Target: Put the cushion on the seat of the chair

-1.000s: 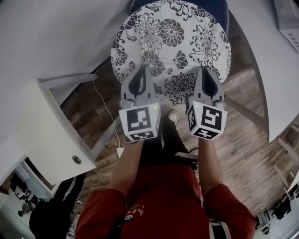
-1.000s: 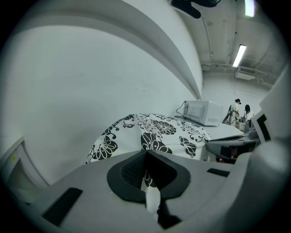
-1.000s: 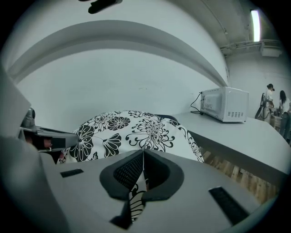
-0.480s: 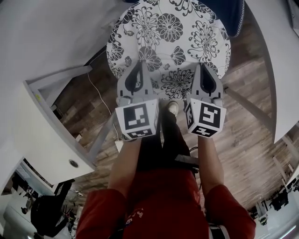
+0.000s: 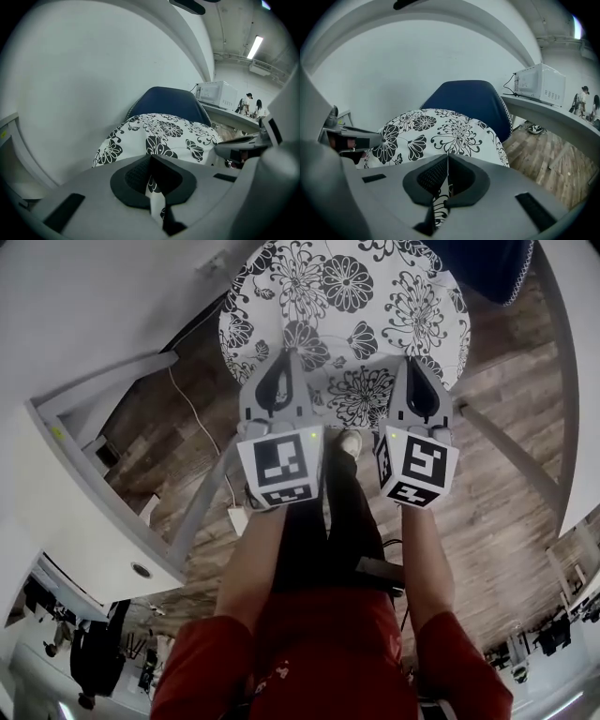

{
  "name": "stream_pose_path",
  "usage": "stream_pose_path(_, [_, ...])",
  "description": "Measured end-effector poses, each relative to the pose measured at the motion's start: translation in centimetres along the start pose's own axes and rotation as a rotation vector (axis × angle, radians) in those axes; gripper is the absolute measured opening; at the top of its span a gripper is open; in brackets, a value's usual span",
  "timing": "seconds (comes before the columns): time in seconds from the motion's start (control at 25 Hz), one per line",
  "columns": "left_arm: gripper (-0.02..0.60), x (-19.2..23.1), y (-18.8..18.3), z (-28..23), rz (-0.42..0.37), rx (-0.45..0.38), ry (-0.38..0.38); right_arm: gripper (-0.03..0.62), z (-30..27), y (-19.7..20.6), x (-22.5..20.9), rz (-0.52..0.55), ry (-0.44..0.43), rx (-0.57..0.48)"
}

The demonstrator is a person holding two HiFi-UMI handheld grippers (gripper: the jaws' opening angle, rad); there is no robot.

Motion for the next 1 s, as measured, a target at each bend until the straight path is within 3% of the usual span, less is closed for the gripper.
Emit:
stream_pose_path(0.44, [0.028, -2.1, -4.9, 5.3, 0.009, 0.001, 0.014, 0.029, 5.9, -5.0, -1.0, 0.013, 0.023, 0.021])
stream_pose_path(0.68, [0.028, 0.1, -1.6, 1.2, 0.013, 0.037, 0.013, 0.029, 1.2, -1.8, 0.3, 0.025, 0.018, 0.061])
stream_pose_path(1.0, [0.028, 0.2, -1.6, 0.9, -0.001, 0.042, 0.023, 0.029, 1.3, -2.1, 0.2, 0.032, 0.025, 0.057])
Point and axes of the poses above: the fingertips, and each gripper's own axes: z backward along the fingers, x to its left, y out of its underside, the point moved 6 cm from there along z, backward along the fingers, and after that the axes turned 13 degrees about y, right-handed, at the moved point
